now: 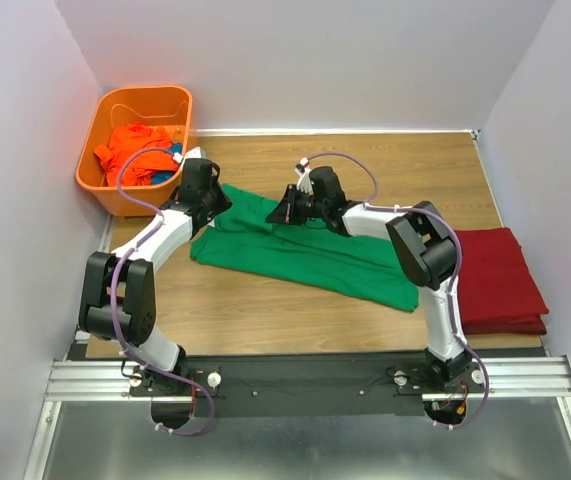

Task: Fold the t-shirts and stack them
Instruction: Fold the tshirt

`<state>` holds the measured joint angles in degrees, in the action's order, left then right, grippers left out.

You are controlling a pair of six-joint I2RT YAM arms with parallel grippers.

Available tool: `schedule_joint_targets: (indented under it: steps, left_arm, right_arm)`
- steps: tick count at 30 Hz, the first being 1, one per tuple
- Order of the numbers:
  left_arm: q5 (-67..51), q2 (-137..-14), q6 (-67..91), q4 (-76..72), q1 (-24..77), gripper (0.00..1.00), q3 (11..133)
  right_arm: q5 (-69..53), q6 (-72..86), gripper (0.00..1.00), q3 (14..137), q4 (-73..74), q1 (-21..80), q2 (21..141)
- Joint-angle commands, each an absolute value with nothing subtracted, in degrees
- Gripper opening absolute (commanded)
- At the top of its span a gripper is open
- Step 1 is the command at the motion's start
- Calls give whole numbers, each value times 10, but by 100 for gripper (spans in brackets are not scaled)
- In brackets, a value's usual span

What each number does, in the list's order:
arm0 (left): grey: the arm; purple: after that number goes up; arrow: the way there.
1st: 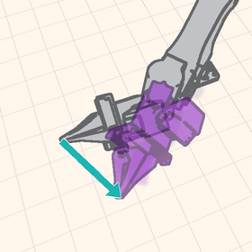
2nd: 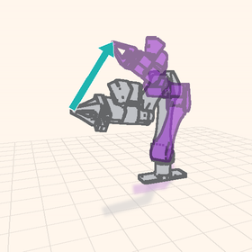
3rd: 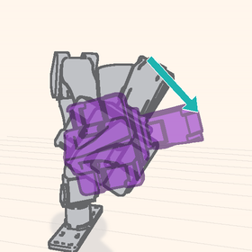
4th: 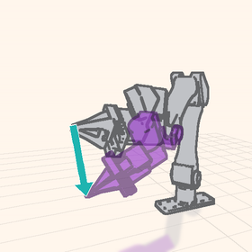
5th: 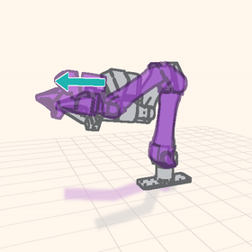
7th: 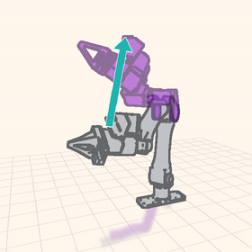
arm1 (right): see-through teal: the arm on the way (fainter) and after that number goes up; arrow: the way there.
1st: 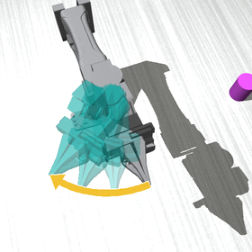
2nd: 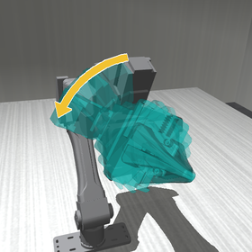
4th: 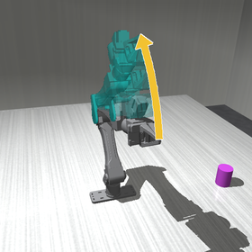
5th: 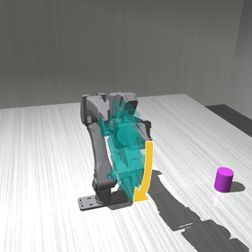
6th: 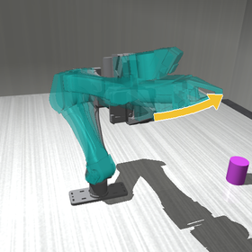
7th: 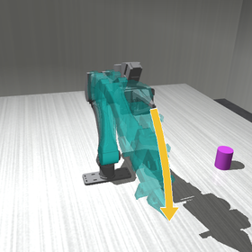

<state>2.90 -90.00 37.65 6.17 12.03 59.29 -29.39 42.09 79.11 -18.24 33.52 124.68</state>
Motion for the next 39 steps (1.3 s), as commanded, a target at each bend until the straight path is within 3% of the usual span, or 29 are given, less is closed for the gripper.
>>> schedule_joint_targets:
  steps: [1,24,30,39]
  left_arm:
    - [11,-901,366,68,115,24,617]
    - [-24,-952,398,40,116,25,596]
    - [-9,-967,391,54,116,36,627]
    - [70,-1035,365,118,116,42,682]
  right_arm:
    - [-307,402,11,759,-189,349,1214]
    - [-232,333,12,701,-141,386,1187]
    - [-201,306,12,688,-127,387,1180]
    - [-186,301,12,691,-124,386,1179]
